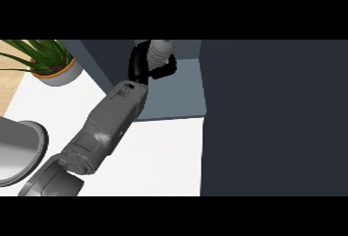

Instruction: Pick up the bottled water, place it into the cabinet and close the cabinet

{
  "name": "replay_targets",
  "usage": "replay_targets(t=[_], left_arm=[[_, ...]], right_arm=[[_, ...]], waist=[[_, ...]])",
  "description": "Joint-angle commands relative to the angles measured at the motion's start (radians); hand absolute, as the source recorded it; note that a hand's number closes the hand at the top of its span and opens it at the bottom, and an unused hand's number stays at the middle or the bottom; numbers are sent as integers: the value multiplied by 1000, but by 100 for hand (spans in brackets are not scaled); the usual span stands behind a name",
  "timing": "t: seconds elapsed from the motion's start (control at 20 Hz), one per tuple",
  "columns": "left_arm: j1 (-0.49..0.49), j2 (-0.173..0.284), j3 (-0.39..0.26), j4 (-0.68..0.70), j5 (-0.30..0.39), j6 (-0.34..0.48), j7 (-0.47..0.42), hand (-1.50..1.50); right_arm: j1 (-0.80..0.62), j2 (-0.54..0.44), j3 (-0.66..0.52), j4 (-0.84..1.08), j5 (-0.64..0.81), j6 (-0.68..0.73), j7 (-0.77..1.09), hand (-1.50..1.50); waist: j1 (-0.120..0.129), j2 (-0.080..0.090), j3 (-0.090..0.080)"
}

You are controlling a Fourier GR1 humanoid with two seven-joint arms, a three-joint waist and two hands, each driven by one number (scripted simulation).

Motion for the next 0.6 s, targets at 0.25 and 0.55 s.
replay_targets(t=[0.25,0.55], left_arm=[[11,44,9,69,-23,43,-31,-150],[34,14,21,91,-20,96,-44,-150]], right_arm=[[-20,22,36,40,48,-2,-38,-150],[-3,23,42,32,39,-1,-41,-150]], waist=[[-2,6,-1],[-16,11,-1]])
